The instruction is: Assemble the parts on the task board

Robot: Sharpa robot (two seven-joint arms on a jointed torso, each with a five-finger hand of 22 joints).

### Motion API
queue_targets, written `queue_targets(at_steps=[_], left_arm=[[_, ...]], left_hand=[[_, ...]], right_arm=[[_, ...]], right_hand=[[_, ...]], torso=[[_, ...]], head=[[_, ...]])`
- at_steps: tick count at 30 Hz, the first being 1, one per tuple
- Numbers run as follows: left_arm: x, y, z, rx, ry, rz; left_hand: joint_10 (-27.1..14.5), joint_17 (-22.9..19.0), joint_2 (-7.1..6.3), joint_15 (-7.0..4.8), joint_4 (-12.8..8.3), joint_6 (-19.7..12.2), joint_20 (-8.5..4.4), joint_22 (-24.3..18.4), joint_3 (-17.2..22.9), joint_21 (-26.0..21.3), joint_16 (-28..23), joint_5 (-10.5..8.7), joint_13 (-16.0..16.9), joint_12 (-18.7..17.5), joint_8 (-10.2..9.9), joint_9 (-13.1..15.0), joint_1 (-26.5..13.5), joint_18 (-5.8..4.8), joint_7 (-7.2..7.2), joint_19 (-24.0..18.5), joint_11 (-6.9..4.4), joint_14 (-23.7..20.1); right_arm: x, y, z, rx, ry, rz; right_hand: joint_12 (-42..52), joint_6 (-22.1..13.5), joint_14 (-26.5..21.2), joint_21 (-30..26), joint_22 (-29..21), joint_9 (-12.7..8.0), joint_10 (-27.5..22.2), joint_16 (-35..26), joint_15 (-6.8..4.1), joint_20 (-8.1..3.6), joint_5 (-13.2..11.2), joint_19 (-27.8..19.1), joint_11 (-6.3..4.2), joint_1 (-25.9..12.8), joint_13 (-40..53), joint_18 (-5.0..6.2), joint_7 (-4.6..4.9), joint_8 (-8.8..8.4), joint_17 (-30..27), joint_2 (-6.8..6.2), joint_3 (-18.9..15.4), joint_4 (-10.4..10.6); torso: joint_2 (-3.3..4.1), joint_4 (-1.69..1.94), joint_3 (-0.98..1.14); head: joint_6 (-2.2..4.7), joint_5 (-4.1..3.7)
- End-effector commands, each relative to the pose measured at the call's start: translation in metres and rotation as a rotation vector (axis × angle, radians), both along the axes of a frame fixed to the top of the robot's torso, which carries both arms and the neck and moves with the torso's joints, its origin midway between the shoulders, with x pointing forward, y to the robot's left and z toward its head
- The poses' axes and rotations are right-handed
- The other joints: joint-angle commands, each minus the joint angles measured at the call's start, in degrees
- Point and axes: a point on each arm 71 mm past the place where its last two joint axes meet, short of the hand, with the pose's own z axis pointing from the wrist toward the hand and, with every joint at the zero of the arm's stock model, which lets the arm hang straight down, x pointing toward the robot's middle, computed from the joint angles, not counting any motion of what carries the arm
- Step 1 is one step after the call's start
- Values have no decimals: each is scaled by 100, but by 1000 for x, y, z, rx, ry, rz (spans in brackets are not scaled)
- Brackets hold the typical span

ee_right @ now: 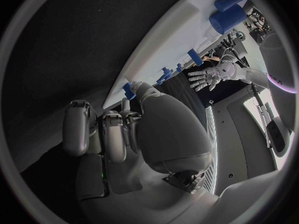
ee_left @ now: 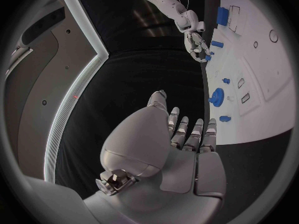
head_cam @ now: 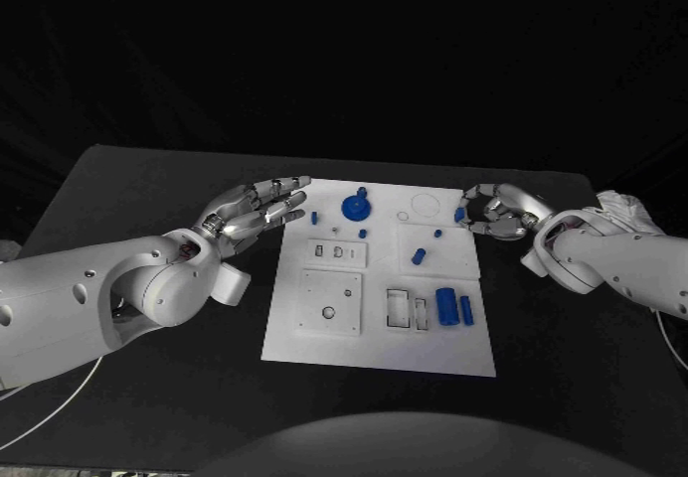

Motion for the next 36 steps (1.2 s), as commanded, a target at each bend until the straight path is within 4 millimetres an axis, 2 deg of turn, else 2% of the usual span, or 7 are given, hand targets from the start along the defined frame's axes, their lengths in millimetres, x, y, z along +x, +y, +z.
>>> queue_targets(at_steps=[1,8,27,32,36], left_arm=[[-1,-2,1,-9,-6,-22],[-1,-2,1,-8,-6,-22],[-1,-1,1,-5,-3,-21],[-1,-1,1,-5,-3,-22],[-1,-2,1,-5,-2,-22]], left_hand=[[-16,9,21,38,-3,-11,4,9,21,21,31,17,6,21,26,8,45,-88,44,51,38,-17],[-12,10,20,45,-1,-13,3,11,26,26,39,16,6,24,26,8,46,-98,51,58,45,-15],[-12,10,20,45,-1,-13,3,11,26,26,39,16,6,24,26,8,46,-98,51,58,45,-15],[-12,10,20,45,-1,-13,3,11,26,26,39,16,6,24,26,8,46,-98,51,58,45,-15],[-12,10,20,45,-1,-13,3,11,26,26,39,16,6,24,26,8,46,-98,51,58,45,-15]], right_arm=[[0,1,-2,-6,20,10],[0,2,-2,-5,17,11],[1,3,-2,-6,14,7],[1,3,-2,-6,16,4],[1,3,-2,-6,15,5]], right_hand=[[22,92,608,-16,1067,-30,605,20,42,11,39,-26,18,-45,1508,-18,-2,36,1510,-8,44,13],[22,282,608,-7,1070,-147,605,20,35,6,62,-19,8,-63,1508,-19,-16,38,1510,-10,117,32],[22,376,608,-19,1066,-217,605,20,32,3,41,-29,7,-90,1508,-16,-16,28,1510,-12,147,51],[22,406,608,-29,1062,-280,605,20,30,1,127,-37,2,-87,1508,-14,-19,-1,1510,-2,194,49],[22,445,608,-35,1060,-360,605,20,27,-4,333,-42,0,-93,1508,-12,-21,-29,1510,-5,263,42]], torso=[[2,-2,0],[1,0,0],[-1,0,-1],[2,-1,0],[0,-1,0]], head=[[-11,0],[-29,0],[-49,13],[-49,11],[-49,10]])
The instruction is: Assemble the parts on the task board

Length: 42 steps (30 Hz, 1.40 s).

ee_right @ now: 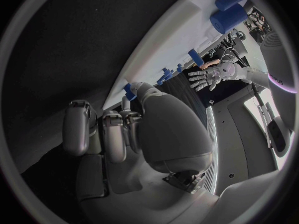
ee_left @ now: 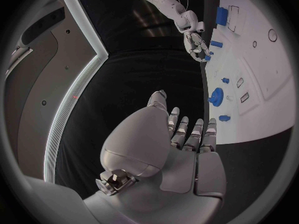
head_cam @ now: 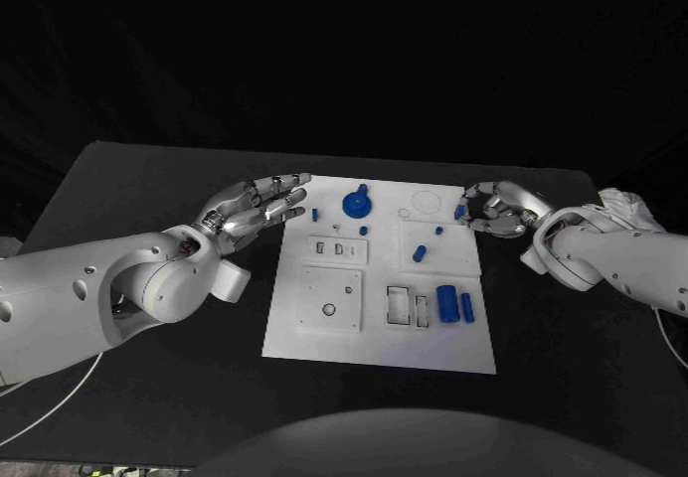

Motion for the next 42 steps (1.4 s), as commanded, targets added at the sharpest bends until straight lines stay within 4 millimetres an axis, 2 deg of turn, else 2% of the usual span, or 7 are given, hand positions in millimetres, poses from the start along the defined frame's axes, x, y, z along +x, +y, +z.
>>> queue_targets(at_steps=[1,11,18,23,28,34,42], left_arm=[[-1,-3,1,-9,-4,-22],[-1,0,1,-7,-4,-16],[-1,0,1,-6,-3,-16],[-1,0,1,-5,-3,-15],[-1,-1,1,-6,-4,-16],[0,-4,1,-7,-4,-20],[0,-6,1,-8,-5,-24]], left_hand=[[-11,6,20,32,-1,8,-17,6,26,26,39,16,8,24,26,8,46,-99,30,37,45,-2],[-6,6,18,38,2,7,-18,8,31,31,48,16,9,28,27,8,46,-112,36,44,52,-1],[-6,6,18,38,2,7,-18,8,31,31,48,16,9,28,27,8,46,-112,36,44,52,-1],[-6,6,18,38,2,7,-18,8,31,31,48,16,9,28,27,8,46,-112,36,44,52,-1],[-6,6,18,38,2,7,-18,8,31,31,48,16,9,28,27,8,46,-112,36,44,52,-1],[-5,7,18,38,3,9,-17,8,32,32,50,17,9,29,28,8,46,-114,36,45,52,0],[-1,7,19,40,4,13,-17,9,36,36,58,17,10,34,31,9,48,-120,37,50,54,2]], right_arm=[[0,1,-1,-6,9,8],[-3,7,4,26,-38,15],[-2,17,18,53,-64,33],[2,26,29,69,-79,50],[5,49,37,99,-78,93],[3,90,41,134,-39,186],[-4,138,43,143,-7,292]], right_hand=[[22,41,608,-37,1062,-29,605,20,25,-5,85,-44,-1,-47,1509,-12,1,-30,1507,-4,43,-4],[22,146,608,-8,1071,-106,605,20,14,-13,363,-21,-5,-64,1509,-17,5,-12,1507,-33,129,-30],[22,177,608,-5,1071,-118,605,20,13,-14,397,-17,-5,-75,1509,-17,7,-4,1507,-37,141,-28],[22,181,608,-9,1069,-120,605,20,13,-15,399,-20,-5,-79,1509,-16,8,-3,1507,-37,141,-27],[22,184,608,-22,1065,-121,605,20,12,-15,398,-30,-5,-80,1509,-13,8,-2,1507,-36,143,-27],[22,190,608,-39,1059,-124,605,20,13,-15,395,-42,-4,-77,1509,-9,10,0,1507,-32,150,-30],[22,238,608,-64,1050,-135,605,20,15,-15,368,-61,2,-65,1509,-2,21,17,1507,-18,172,-51]], torso=[[0,-1,0],[4,-12,-3],[2,4,-2],[3,1,0],[3,0,0],[1,18,2],[-1,12,-3]], head=[[1,-5],[1,23],[1,-1],[1,17],[1,30],[1,61],[1,107]])
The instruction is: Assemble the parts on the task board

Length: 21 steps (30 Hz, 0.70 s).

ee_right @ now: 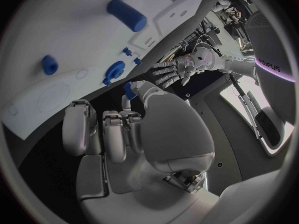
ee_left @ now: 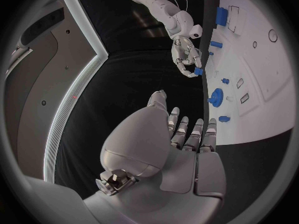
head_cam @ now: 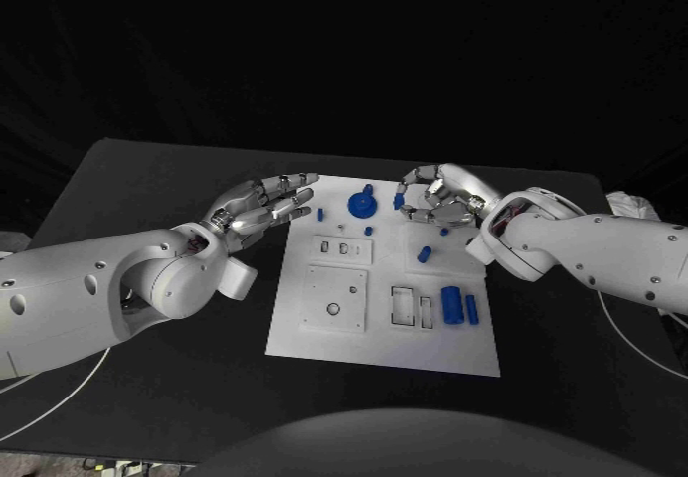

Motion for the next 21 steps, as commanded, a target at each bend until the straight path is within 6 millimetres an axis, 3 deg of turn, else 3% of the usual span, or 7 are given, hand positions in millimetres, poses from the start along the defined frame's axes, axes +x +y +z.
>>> queue_targets(at_steps=[1,10,21], left_arm=[[-1,-3,1,-10,-7,-19],[-1,-4,2,-10,-7,-19],[-1,-5,2,-10,-8,-21]], left_hand=[[0,9,19,41,4,13,3,5,36,36,24,17,5,34,31,9,48,-59,38,29,54,1],[0,9,19,41,4,13,3,5,36,36,24,17,5,34,31,9,48,-59,38,29,54,1],[0,9,19,41,4,13,3,5,36,36,24,17,5,34,31,9,48,-59,38,29,54,1]], right_arm=[[-3,14,-3,-34,32,48],[-8,41,-8,-99,15,105],[-12,55,-19,-177,28,148]], right_hand=[[22,32,608,-44,1046,-3,605,20,15,6,-16,-43,2,-43,1505,-1,2,25,1509,5,34,1],[22,29,608,-119,1020,-17,605,20,18,7,-8,-99,10,-39,1505,18,18,16,1509,-7,43,-18],[22,27,608,-193,995,-39,605,20,27,11,-3,-156,24,-59,1505,36,33,-2,1509,-22,50,-26]], torso=[[0,3,-3],[0,-7,-4],[1,-12,3]], head=[[1,6],[1,19],[1,33]])
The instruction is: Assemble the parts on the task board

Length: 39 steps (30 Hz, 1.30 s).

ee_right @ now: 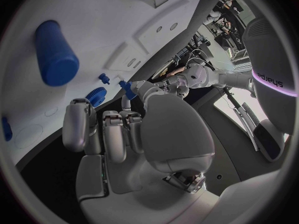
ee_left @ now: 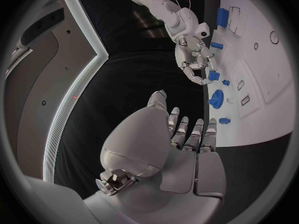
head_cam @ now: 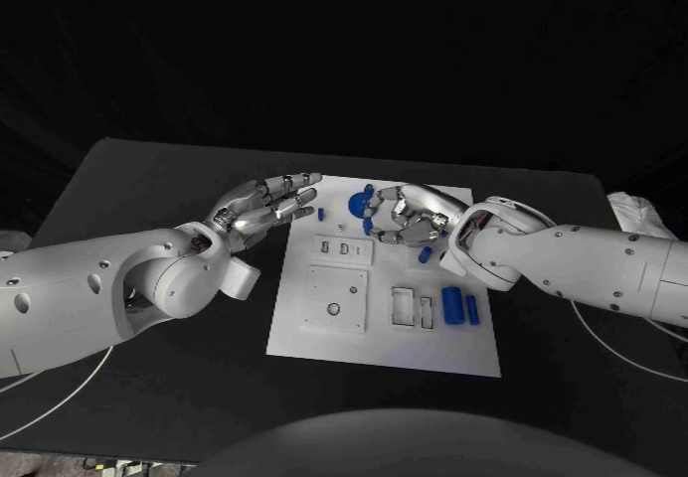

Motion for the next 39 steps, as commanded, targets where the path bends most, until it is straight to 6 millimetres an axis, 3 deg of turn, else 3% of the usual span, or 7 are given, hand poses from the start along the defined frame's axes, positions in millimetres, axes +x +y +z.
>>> queue_targets(at_steps=[1,19,31,39], left_arm=[[-1,-3,1,-9,-7,-17],[0,-4,1,-9,-7,-20],[0,-4,1,-8,-7,-19],[1,-4,1,-7,-5,-20]], left_hand=[[0,9,19,42,4,13,3,6,36,36,24,17,7,34,31,9,48,-64,38,30,54,1],[5,10,20,47,4,15,3,9,45,44,34,20,7,35,33,9,52,-77,41,39,58,3],[5,10,20,47,4,15,3,9,45,44,34,20,7,35,33,9,52,-77,41,39,58,3],[5,10,20,47,4,15,3,9,45,44,34,20,7,35,33,9,52,-77,41,39,58,3]], right_arm=[[-1,3,-6,-77,10,27],[-1,7,-20,-126,51,52],[-4,10,-22,-120,52,62],[-3,9,-23,-121,52,59]], right_hand=[[22,29,608,-44,993,-12,606,20,29,1,0,-49,26,-64,1506,37,35,0,1505,-23,36,-11],[22,49,608,-105,973,-47,606,20,44,12,8,-96,37,-102,1506,50,40,-24,1505,-25,57,-18],[22,57,608,-123,967,-62,606,20,48,17,7,-111,39,-109,1506,54,39,-34,1505,-22,72,-31],[22,15,608,-136,964,-97,606,20,51,23,-36,-119,41,-123,1506,56,41,-79,1505,-34,90,-60]], torso=[[2,2,3],[7,4,3],[1,-3,-4],[2,3,3]], head=[[1,6],[1,60],[1,75],[1,85]])
